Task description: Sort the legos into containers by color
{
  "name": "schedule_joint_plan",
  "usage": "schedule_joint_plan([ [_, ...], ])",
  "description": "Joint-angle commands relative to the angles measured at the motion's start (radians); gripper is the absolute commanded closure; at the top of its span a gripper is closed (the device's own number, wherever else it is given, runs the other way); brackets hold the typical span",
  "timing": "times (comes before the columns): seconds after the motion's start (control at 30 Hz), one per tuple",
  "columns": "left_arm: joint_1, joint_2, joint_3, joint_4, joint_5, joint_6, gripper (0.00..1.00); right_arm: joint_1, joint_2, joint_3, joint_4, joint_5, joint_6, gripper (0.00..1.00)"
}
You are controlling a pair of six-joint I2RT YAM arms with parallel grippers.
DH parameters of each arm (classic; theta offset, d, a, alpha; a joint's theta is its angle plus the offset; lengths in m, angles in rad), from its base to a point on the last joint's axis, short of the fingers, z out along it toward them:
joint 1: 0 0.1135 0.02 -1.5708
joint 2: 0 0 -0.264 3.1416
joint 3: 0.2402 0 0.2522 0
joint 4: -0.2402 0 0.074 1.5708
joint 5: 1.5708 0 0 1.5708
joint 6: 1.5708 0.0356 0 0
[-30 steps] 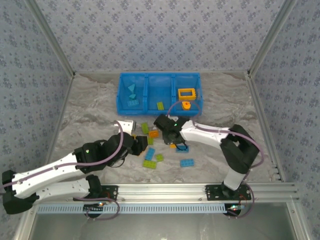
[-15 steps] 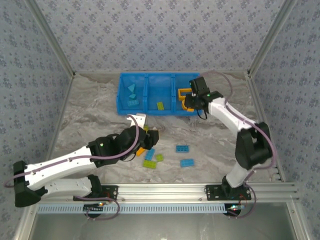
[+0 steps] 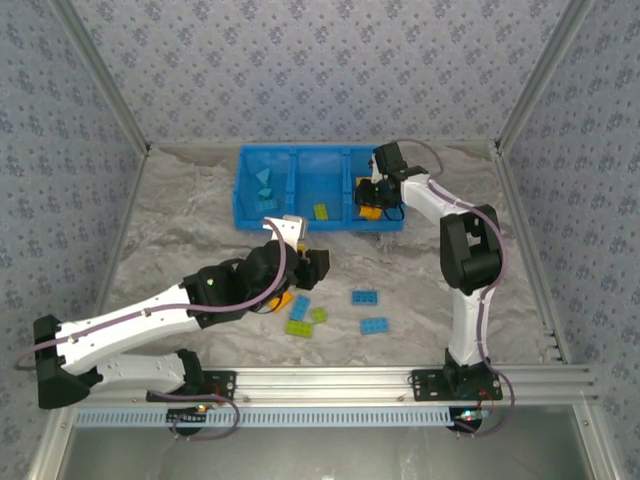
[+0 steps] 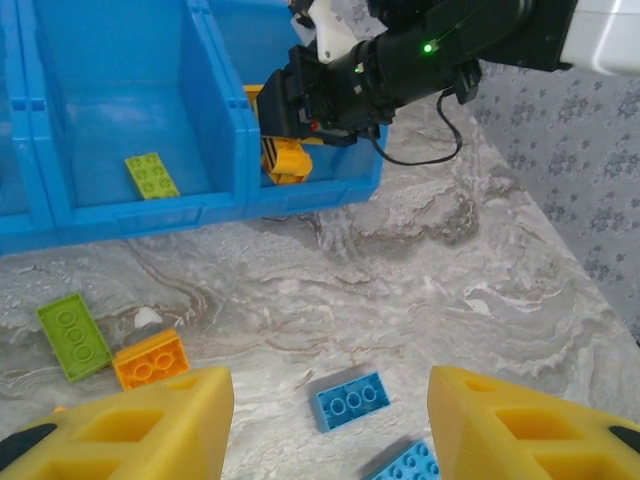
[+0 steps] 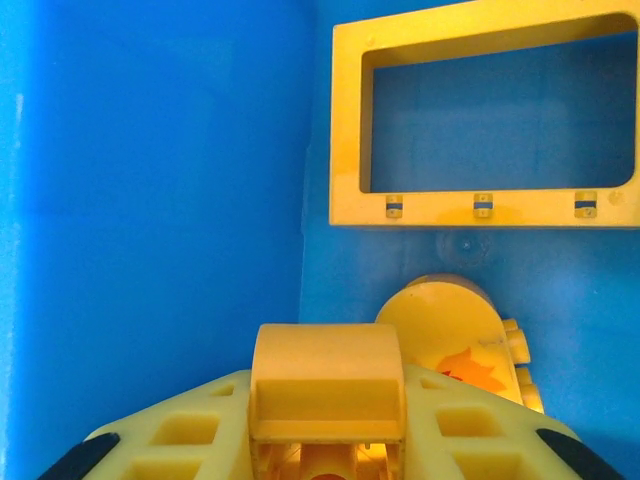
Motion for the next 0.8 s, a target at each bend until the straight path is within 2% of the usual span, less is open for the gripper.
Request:
schedule_joint_plan([
  [0.0,0.003,0.011,0.036,0.016,0.015,0.024,0.46,-0.007,0.033,0.046,-0.026,-0.027,0.015,0.59],
  [0.1,0.003,0.009,0.042,0.001,0.007,0.021,0.46,-0.007,0.027,0.061,-0.043,-0.017,0.008,0.49],
  [0.17,0.002,0.005,0.040,-0.010,-0.001,0.015,0.46,-0.002,0.003,0.066,-0.051,-0.002,0.005,0.47],
  [0.4,0.003,0.003,0.044,-0.081,-0.047,-0.023,0.46,-0.001,-0.150,0.073,-0.081,0.077,0.008,0.48],
  [0.5,0.013,0.034,0.079,-0.200,-0.102,-0.093,0.46,0.012,-0.276,0.043,-0.077,0.139,0.002,0.49],
  [0.6,0.105,0.080,0.108,-0.369,-0.062,-0.218,0.46,0.054,-0.456,-0.075,0.005,0.206,-0.010,0.49],
  [0.7,0.241,0.113,0.082,-0.460,0.037,-0.323,0.46,0.146,-0.684,-0.317,0.198,0.221,-0.043,0.47],
  [0.77,0.338,0.136,0.040,-0.471,0.122,-0.368,0.43,0.241,-0.842,-0.499,0.312,0.247,-0.072,0.45],
])
